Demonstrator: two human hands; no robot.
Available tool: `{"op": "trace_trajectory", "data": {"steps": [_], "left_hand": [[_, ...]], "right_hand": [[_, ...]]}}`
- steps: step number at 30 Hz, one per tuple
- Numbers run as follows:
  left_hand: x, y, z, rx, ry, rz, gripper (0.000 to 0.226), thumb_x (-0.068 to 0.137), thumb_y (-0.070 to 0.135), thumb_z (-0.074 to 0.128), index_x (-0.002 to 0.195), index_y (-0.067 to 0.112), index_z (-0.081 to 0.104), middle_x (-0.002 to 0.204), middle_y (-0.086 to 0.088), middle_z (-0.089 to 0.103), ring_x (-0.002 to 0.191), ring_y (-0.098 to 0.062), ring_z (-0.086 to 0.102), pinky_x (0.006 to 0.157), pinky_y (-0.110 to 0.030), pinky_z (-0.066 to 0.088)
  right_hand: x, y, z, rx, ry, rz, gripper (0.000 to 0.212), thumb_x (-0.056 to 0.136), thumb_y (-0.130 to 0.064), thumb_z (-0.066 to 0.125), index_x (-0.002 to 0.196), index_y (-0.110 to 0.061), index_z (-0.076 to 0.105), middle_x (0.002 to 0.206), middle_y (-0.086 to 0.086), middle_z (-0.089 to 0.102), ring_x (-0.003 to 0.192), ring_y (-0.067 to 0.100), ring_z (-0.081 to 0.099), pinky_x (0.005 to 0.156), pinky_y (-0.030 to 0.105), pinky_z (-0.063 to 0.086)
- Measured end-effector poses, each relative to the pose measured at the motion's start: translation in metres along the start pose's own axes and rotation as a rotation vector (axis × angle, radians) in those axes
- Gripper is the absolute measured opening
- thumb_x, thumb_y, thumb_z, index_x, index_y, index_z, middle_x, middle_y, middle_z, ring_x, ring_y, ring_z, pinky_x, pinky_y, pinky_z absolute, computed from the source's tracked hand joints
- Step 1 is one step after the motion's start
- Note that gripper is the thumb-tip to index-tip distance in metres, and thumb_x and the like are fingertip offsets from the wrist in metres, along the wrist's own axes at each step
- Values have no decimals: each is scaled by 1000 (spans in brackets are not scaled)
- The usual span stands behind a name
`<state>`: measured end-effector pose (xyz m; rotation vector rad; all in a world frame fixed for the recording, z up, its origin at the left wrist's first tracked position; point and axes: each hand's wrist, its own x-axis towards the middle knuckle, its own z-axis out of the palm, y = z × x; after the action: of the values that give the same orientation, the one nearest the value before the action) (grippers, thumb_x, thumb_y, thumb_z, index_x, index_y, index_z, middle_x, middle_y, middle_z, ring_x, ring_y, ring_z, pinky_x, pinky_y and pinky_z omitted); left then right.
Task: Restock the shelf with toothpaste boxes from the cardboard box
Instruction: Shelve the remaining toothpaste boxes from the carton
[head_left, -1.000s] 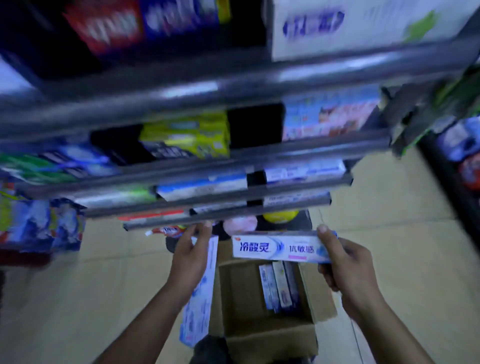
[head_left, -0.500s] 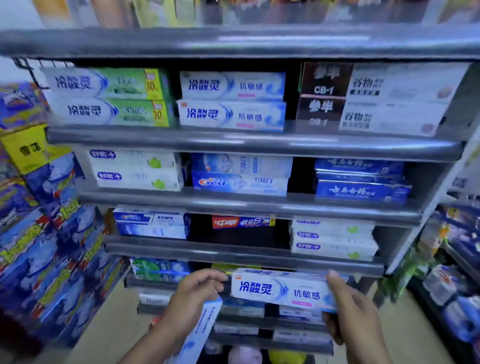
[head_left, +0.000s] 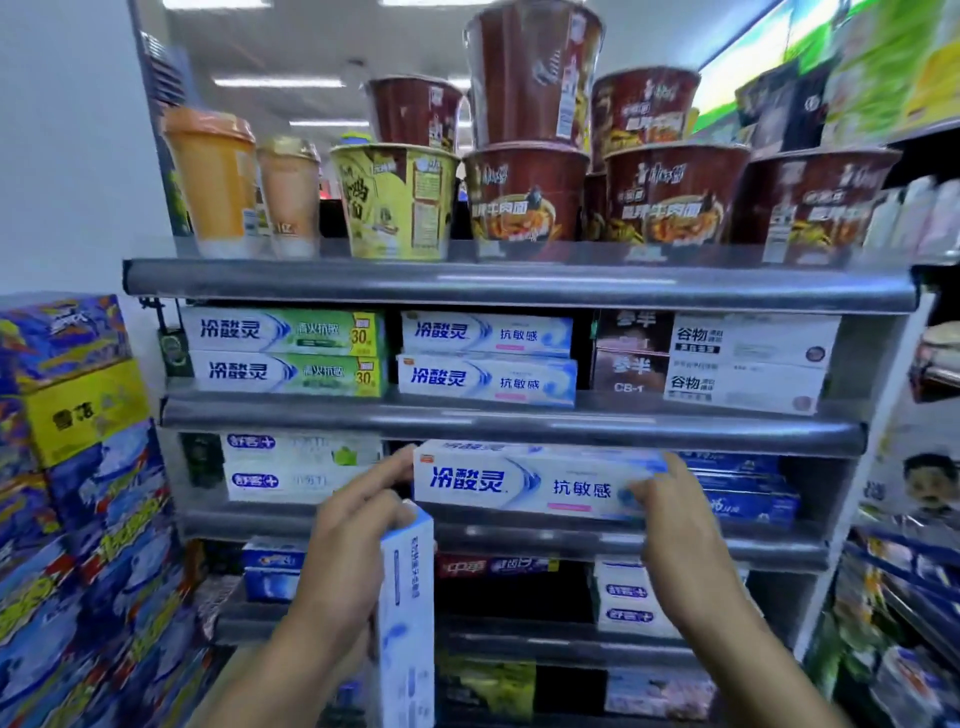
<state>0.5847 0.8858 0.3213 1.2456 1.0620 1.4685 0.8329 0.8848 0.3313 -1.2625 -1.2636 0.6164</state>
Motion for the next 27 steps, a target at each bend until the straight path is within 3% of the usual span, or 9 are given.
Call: {"op": "trace_trajectory", "data": {"steps": [4,6,7,11,16,19,22,25,27], "left_hand": [[26,31,-7,-9,-8,87,47,91,2,51,126,26,71,118,-1,76,93,-23,70,68,-26,50],[37,45,-8,-34,-22,94,48,80,11,56,121,29,74,112,-3,77,82,-21,67,64,-28,50],[42,51,-10,-41,-30,93,51,74,15,55,118,30,75,108,-2,78,80,-21,67,63,-30,50],[61,67,-15,-20,-13,125,51,69,18,55,111,36,77,113,3,76,84,-22,65,68,-34,47],[81,74,-16,45,-39,198,47,83,10,51,101,45,77,104,15,78,77,-25,66,65,-34,50],[95,71,-14,30,1,224,51,91,0,48,111,40,74,115,14,76,90,-19,70,71,-26,54],[107,68,-10,103,-28,193,55,92,-1,49,106,45,76,113,5,78,83,-9,69,68,-22,55],[114,61,-8,280,-51,123,50,91,3,54,132,28,68,139,3,62,123,-14,57,99,-35,46],[118,59,-9,334,-45,131,51,90,5,56,139,21,63,149,6,52,136,-16,47,106,-35,38]], "right_hand": [[20,-25,13,26,59,-136,39,80,-42,44,113,-33,62,123,-11,60,103,-5,52,86,32,42],[31,-30,18,43,77,-205,55,92,-43,53,146,-37,47,143,-19,48,124,-4,45,98,22,39],[37,-32,19,55,83,-235,58,97,-42,59,152,-37,41,143,-19,46,124,-3,46,94,15,39],[59,-39,26,93,146,-335,46,92,-33,73,131,-42,51,106,-14,61,87,-3,59,67,14,48],[85,-44,40,103,215,-401,33,89,-22,78,102,-42,56,98,-21,71,83,-4,66,67,12,50],[98,-40,48,67,258,-394,27,89,-26,77,103,-42,60,94,-17,74,80,0,68,63,17,53],[106,-33,56,-150,269,-367,31,92,-32,75,120,-37,63,94,-15,71,80,1,65,67,26,55],[109,-27,57,-283,248,-343,53,92,-32,74,141,-28,56,120,-6,69,105,15,65,91,40,56],[110,-26,56,-320,258,-359,58,92,-32,74,145,-27,53,125,-3,67,109,20,63,95,43,54]]}}
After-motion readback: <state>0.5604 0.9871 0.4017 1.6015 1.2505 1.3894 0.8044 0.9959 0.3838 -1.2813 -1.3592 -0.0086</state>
